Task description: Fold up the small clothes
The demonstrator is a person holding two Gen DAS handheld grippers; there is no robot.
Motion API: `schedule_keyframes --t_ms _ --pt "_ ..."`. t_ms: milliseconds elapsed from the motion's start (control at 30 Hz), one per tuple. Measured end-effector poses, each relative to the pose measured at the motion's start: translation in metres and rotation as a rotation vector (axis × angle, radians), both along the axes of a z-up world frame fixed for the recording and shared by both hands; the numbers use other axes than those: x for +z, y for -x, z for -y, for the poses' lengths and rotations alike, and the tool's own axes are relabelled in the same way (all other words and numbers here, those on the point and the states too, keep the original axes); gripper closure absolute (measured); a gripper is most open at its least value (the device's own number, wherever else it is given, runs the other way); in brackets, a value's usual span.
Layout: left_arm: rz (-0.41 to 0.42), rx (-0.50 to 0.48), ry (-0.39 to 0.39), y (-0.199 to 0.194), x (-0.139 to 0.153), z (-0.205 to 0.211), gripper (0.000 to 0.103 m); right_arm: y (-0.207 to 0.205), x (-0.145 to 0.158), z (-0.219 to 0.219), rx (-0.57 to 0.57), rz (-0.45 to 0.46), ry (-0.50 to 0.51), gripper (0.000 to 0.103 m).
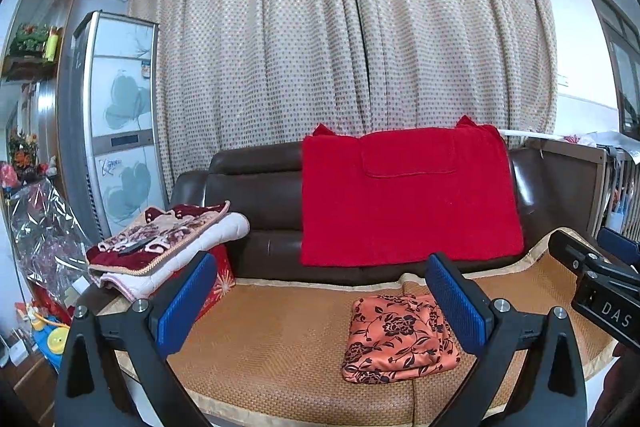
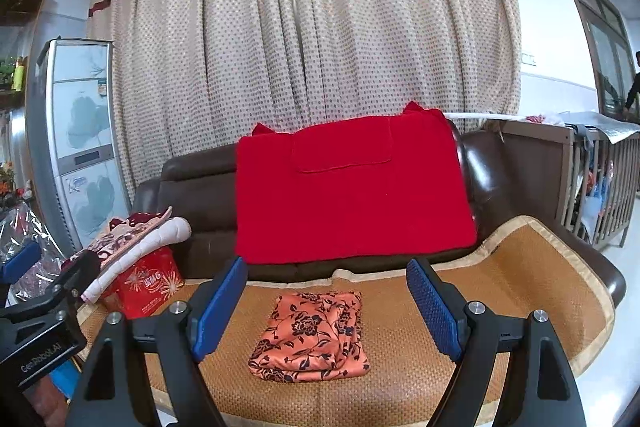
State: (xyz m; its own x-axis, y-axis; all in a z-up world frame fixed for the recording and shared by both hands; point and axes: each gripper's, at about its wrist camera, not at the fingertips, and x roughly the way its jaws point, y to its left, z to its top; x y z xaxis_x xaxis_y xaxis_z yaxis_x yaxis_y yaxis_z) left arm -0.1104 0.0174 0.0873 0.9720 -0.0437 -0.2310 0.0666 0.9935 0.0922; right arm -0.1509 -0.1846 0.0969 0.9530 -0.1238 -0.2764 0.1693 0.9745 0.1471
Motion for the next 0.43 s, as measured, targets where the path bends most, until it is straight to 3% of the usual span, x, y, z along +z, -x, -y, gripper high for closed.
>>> schedule_keyframes --t_ms 433 --pt "0.003 0.011 0.025 -0.019 -0.006 -0.005 0.000 -0.031 -0.015 -0.010 0.032 -0.039 0.015 0.018"
